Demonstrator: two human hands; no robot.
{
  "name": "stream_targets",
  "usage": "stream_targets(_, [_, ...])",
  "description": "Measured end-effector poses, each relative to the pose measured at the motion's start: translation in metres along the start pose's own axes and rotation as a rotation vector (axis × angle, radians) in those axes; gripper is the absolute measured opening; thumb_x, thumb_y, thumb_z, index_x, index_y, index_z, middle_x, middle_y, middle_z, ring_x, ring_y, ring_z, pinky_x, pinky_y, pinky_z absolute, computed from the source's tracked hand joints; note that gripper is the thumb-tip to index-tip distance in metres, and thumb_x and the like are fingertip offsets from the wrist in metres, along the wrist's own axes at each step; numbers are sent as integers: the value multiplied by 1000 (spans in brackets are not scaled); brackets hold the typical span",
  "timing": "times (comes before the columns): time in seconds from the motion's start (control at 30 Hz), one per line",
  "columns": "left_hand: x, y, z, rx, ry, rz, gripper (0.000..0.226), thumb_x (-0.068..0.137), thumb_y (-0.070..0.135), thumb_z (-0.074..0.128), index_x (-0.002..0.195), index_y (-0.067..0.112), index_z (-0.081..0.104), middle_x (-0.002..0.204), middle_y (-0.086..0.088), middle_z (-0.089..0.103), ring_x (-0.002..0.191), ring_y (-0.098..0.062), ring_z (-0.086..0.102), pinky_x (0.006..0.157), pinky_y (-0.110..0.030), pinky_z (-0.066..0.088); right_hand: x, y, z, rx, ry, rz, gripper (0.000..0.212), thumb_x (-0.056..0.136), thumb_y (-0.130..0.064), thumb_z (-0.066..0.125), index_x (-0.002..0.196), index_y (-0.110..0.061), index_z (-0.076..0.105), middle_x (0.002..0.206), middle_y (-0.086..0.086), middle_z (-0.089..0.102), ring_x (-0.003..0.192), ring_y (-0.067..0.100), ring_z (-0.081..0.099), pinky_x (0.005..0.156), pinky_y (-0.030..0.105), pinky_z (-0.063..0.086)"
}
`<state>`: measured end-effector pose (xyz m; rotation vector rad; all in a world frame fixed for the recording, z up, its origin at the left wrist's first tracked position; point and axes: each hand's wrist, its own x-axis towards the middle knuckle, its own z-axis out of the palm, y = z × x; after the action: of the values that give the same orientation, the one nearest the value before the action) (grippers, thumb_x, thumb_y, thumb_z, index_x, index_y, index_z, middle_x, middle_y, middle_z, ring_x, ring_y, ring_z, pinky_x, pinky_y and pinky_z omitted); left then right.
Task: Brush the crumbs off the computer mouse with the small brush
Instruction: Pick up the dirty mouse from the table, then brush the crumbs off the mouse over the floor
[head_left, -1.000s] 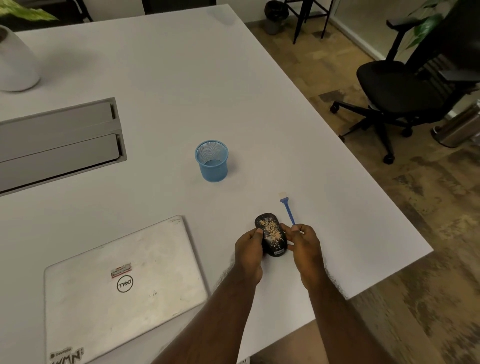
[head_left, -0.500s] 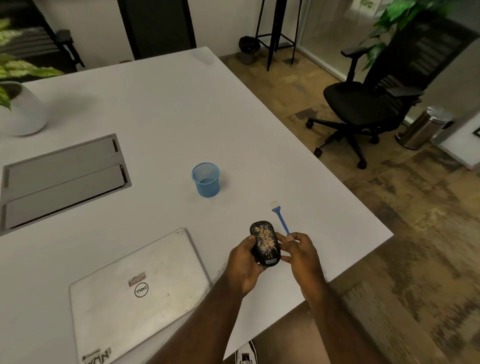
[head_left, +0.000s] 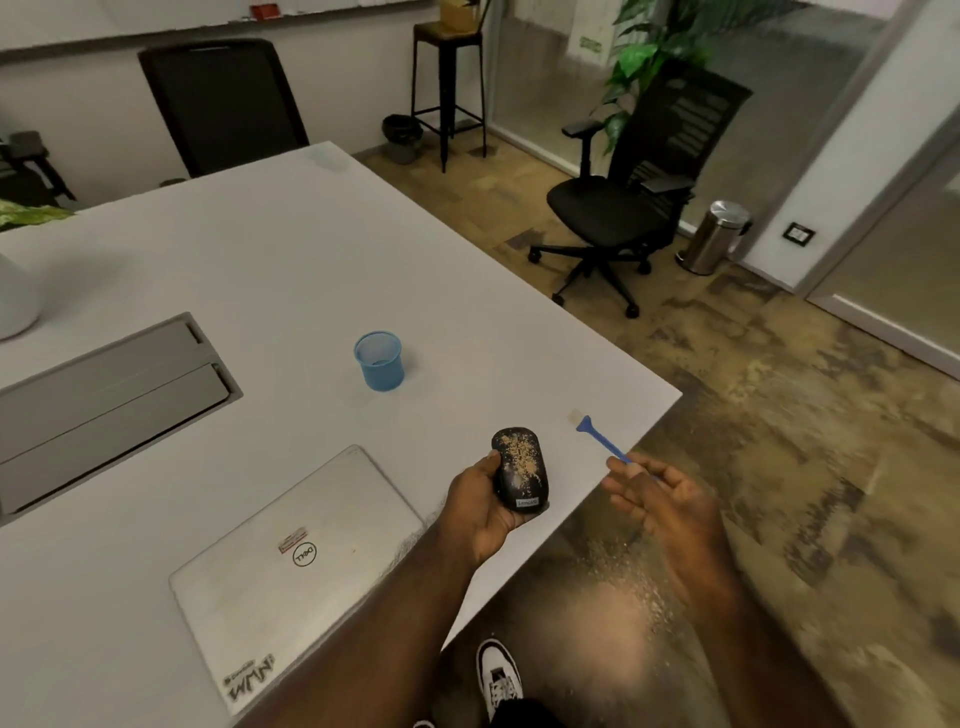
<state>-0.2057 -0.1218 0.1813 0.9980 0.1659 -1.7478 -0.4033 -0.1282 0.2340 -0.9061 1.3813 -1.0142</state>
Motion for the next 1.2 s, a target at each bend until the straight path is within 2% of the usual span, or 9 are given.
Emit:
stream_targets(0.23, [-30,-25,6,14,-53,-10,38,101,25,40,130,1,48,125,-23,57,107,-36,59,90,-55,48,-65,5,-36,139,114,-48,17,96,-15,61,108,-6,66,98,16,77,89,27,76,75,28,62])
stream_targets(0.4, [-36,-51,12,47,-48,-24,44,100,26,41,134,-1,47,129,-24,58,105,-35,63,78,-51,56,-91,6,-47,108,101,-113,13,96,-7,58,104,-7,68,91,15,78,83,23,77,69,23,61])
stream_targets(0.5, [-39,-67,20,87,-46,-5,42,101,26,39,131,-2,48,127,-26,59,111,-38,61,88,-54,51,-99,7,-56,89,104,-153,13,96,-3,56,101,-6,68,87,13,77,77,19,77,65,21,60])
stream_targets(0.57, [-40,-78,26,107,-44,10,42,101,26,40,130,-3,48,126,-27,59,112,-38,61,86,-53,52,-102,9,-63,59,103,-194,13,96,-2,56,98,-8,68,87,10,77,78,18,77,65,19,59])
stream_targets(0.67, [-43,-95,42,132,-38,22,40,101,26,40,126,-4,50,117,-25,63,98,-35,66,75,-49,57,-101,11,-82,13,113,-232,16,96,-4,58,96,-15,69,83,6,78,81,19,77,70,22,60])
stream_targets(0.77, [-44,-116,60,158,-21,31,36,102,25,39,120,-2,53,104,-21,66,88,-32,66,77,-49,54,-99,11,-107,-26,131,-247,16,95,-6,60,95,-19,70,83,0,79,82,19,77,75,26,61])
stream_targets(1.0, [-42,-161,95,181,-33,-3,33,103,26,35,112,1,55,104,-21,65,92,-31,63,85,-51,49,-87,14,-159,-132,178,-263,14,95,-9,62,104,-13,72,88,1,78,82,14,77,75,26,61])
stream_targets(1.13, [-38,-182,109,179,-66,-15,32,103,24,35,107,2,57,90,-18,72,88,-30,66,80,-50,51,-77,9,-184,-109,250,-269,11,95,-8,62,100,-13,71,84,0,77,79,10,76,70,19,59])
stream_targets(1.2, [-37,-190,117,174,-81,-29,31,103,24,34,105,2,57,95,-18,71,91,-30,65,83,-51,50,-72,5,-197,-112,275,-273,11,96,-10,62,97,-17,70,83,2,76,78,9,76,69,18,59])
